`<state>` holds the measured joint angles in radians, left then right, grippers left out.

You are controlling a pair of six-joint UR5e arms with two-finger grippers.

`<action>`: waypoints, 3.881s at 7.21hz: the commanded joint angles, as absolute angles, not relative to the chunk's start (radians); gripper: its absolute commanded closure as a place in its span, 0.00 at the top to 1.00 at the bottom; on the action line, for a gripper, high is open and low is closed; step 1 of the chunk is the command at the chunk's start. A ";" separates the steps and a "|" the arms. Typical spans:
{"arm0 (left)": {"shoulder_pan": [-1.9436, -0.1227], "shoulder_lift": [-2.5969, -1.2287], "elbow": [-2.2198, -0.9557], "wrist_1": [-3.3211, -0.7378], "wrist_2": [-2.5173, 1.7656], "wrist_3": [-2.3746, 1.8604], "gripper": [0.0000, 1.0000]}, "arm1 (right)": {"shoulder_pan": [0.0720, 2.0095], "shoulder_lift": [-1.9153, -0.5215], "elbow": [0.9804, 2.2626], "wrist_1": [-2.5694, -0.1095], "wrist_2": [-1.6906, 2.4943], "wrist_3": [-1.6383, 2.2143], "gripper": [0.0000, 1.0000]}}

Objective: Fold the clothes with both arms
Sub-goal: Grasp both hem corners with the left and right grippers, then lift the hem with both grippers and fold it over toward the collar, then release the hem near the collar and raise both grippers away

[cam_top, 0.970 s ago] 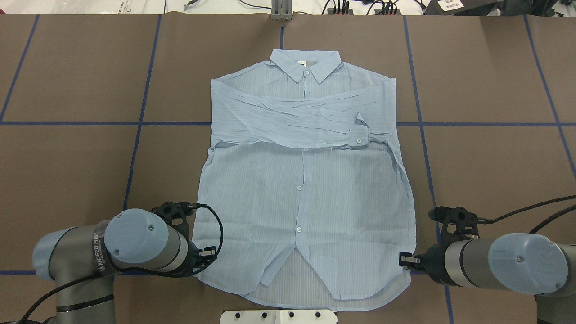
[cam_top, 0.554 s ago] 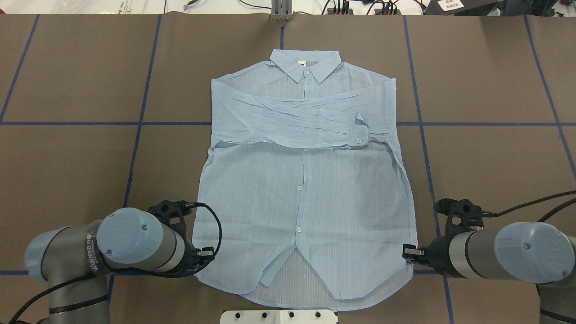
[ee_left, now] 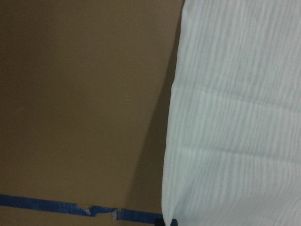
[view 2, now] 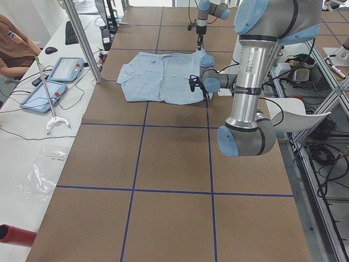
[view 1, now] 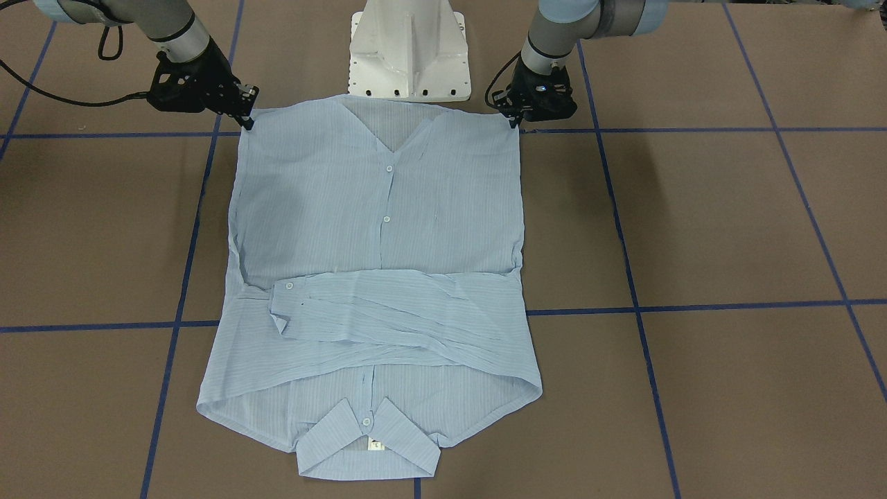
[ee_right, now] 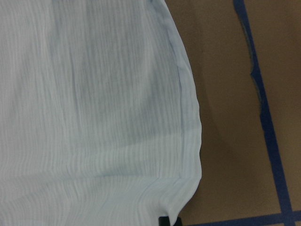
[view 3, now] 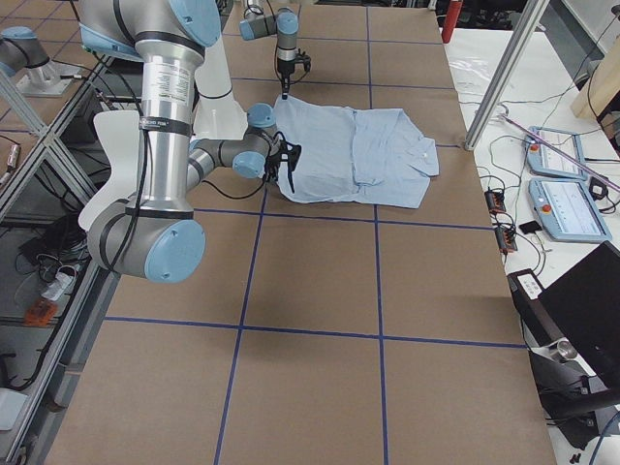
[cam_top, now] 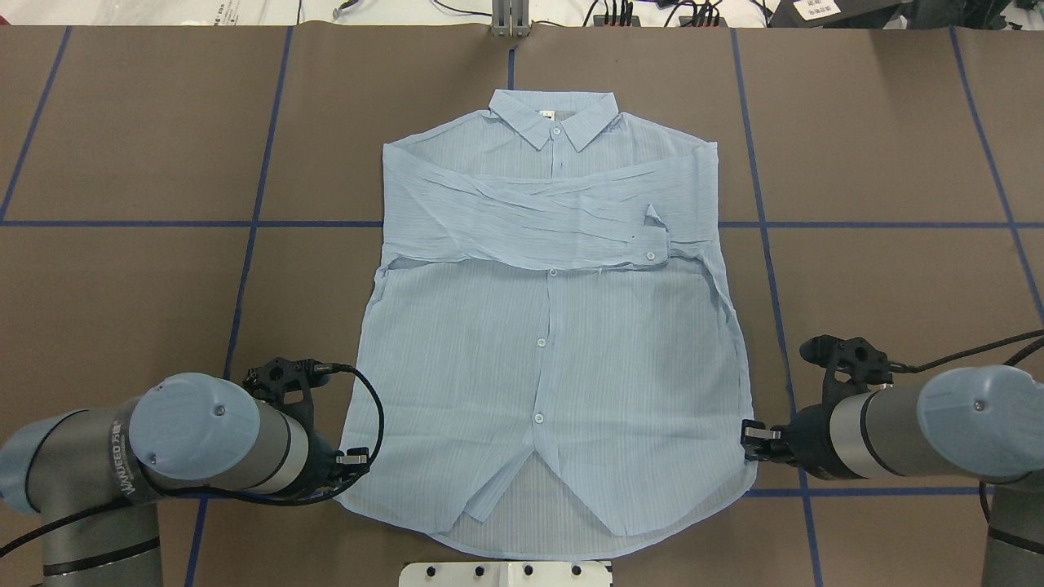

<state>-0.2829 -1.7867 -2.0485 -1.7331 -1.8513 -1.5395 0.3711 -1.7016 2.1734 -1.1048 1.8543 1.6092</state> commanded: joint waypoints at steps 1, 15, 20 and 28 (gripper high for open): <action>-0.297 -1.789 -2.059 -1.730 -1.853 -1.523 0.00 | 0.460 -1.697 2.186 -1.103 1.951 1.606 0.00; -0.767 -2.058 -1.886 -1.749 -2.052 -1.330 0.00 | 0.957 -1.312 1.831 -1.085 2.201 1.507 0.00; -0.874 -2.310 -1.374 -1.991 -2.051 -1.365 0.00 | 1.011 -1.151 1.574 -1.083 2.203 1.416 0.00; -0.884 -2.365 -1.135 -2.187 -2.040 -1.365 0.99 | 0.999 -0.930 1.249 -1.075 2.160 1.349 0.99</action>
<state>-0.8836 -2.3653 -1.1320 -2.1866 -2.0401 -1.3671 1.0092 -0.9337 1.2574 -1.0768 2.1846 1.3630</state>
